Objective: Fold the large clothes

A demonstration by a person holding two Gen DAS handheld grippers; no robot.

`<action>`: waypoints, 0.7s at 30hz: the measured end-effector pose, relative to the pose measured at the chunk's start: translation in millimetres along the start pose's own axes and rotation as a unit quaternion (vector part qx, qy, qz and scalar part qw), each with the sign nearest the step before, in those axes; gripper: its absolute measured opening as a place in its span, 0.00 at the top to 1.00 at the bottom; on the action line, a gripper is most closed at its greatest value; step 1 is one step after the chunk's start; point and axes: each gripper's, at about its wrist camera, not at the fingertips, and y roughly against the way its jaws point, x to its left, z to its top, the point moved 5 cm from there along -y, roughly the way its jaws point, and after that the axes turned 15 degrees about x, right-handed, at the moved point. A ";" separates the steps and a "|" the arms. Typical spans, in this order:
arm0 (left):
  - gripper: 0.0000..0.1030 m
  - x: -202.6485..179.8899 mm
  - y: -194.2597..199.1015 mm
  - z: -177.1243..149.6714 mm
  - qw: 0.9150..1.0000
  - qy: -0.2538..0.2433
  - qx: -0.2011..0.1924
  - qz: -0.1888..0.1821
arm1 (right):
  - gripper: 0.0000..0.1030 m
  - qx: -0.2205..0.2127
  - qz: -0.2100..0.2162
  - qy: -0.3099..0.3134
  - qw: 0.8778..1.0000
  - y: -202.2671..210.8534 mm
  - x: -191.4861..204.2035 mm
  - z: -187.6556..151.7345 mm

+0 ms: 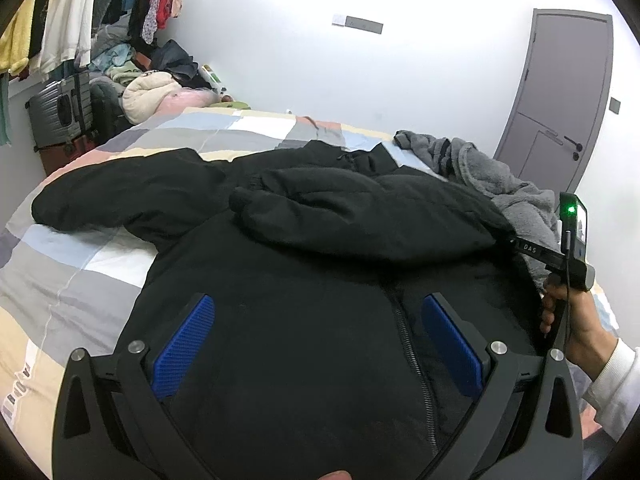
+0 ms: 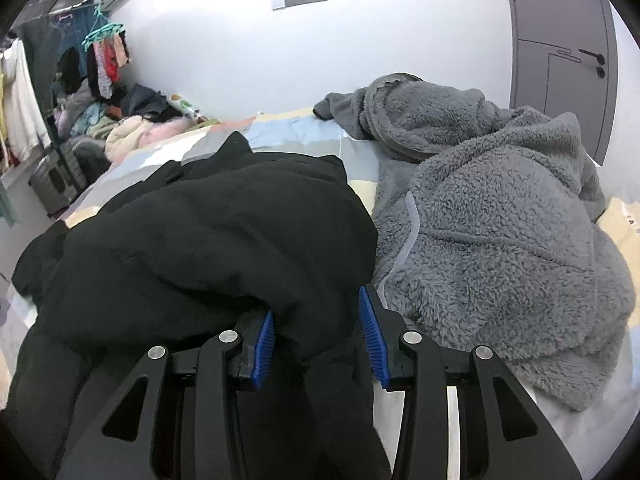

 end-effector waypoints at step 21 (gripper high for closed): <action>0.00 -18.4 45.4 -10.3 0.999 -0.006 -0.022 -0.027 | 0.62 -0.036 0.059 0.047 0.997 123.5 75.0 -48.1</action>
